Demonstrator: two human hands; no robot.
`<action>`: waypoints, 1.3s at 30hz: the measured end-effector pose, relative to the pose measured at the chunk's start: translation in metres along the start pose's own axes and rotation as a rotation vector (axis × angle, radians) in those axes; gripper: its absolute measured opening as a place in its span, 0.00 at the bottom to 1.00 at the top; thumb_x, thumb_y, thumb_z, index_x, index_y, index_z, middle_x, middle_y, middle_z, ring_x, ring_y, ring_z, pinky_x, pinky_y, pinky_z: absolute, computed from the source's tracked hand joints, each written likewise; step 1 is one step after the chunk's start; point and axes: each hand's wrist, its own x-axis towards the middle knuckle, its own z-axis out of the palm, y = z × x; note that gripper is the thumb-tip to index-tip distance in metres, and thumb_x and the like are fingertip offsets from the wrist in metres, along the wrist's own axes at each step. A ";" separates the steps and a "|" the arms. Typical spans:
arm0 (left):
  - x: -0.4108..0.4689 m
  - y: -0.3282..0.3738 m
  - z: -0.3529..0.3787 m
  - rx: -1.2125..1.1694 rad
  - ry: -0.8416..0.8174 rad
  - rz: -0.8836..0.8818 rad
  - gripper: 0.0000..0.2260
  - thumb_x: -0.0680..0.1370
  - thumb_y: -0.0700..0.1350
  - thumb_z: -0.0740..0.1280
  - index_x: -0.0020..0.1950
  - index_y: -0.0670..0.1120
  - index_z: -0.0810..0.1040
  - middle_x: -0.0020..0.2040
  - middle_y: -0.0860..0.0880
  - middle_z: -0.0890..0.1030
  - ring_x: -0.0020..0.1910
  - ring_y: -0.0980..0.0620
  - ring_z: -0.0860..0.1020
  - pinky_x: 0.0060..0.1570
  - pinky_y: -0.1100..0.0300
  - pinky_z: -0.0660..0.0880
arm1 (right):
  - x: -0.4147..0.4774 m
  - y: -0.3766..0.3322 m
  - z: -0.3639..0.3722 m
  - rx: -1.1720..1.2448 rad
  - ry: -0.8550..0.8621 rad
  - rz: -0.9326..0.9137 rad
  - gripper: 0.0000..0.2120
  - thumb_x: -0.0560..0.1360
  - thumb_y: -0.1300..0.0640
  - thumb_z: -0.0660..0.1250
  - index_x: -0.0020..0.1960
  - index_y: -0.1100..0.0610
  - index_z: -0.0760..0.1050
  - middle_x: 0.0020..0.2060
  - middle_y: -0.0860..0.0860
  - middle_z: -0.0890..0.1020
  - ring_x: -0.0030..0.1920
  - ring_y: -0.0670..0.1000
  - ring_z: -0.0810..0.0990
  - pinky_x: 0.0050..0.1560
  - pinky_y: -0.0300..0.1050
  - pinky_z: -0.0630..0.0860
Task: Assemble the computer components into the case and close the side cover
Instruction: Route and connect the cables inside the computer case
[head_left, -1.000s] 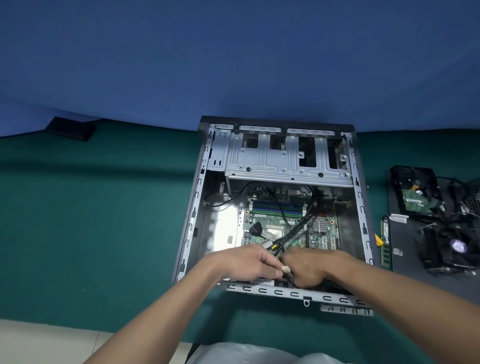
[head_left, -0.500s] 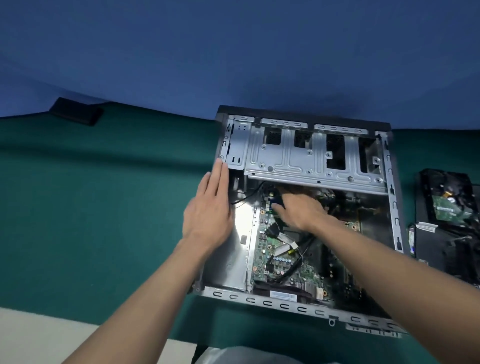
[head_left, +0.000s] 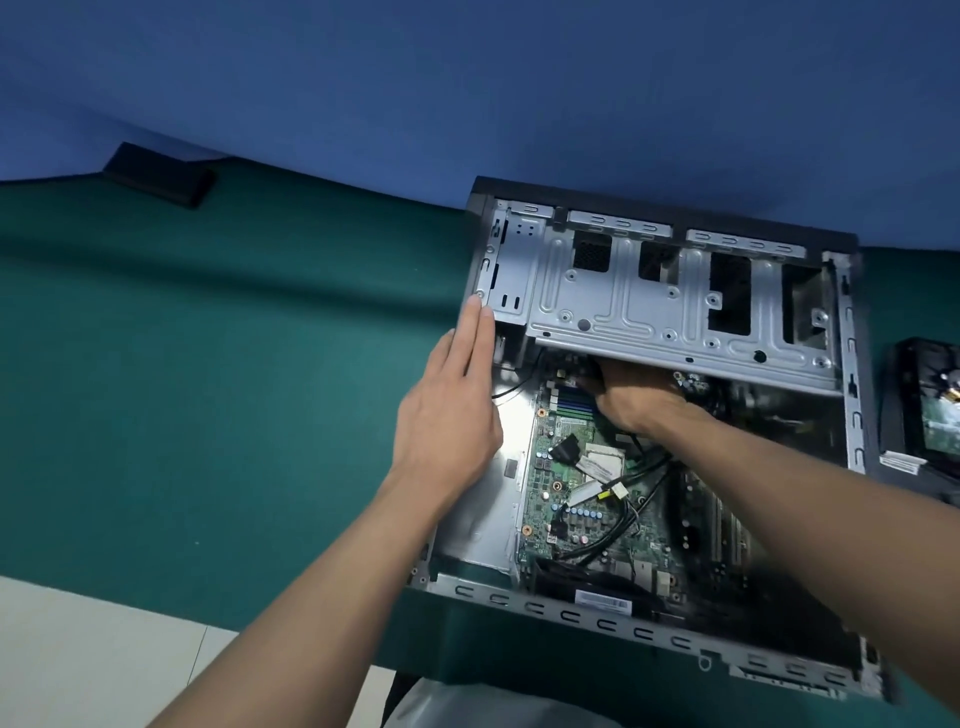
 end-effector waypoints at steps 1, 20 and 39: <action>0.000 0.000 0.000 0.001 0.004 0.002 0.40 0.75 0.37 0.64 0.79 0.45 0.43 0.80 0.54 0.40 0.70 0.53 0.61 0.39 0.67 0.66 | 0.000 0.000 0.001 -0.012 0.006 0.002 0.23 0.83 0.46 0.47 0.69 0.59 0.67 0.65 0.63 0.72 0.60 0.59 0.76 0.64 0.56 0.70; -0.009 0.000 0.002 0.031 -0.013 -0.019 0.36 0.78 0.41 0.62 0.79 0.44 0.43 0.80 0.50 0.44 0.78 0.49 0.52 0.65 0.55 0.69 | -0.147 0.080 0.036 0.028 -0.232 -0.208 0.06 0.79 0.52 0.64 0.44 0.49 0.77 0.41 0.39 0.77 0.41 0.39 0.75 0.47 0.34 0.71; -0.097 0.052 0.017 0.045 -0.095 -0.005 0.13 0.81 0.50 0.55 0.52 0.48 0.78 0.32 0.54 0.74 0.30 0.52 0.75 0.34 0.58 0.66 | -0.115 0.036 0.074 0.009 -0.002 -0.299 0.12 0.77 0.70 0.61 0.40 0.56 0.73 0.44 0.51 0.75 0.37 0.46 0.76 0.44 0.37 0.76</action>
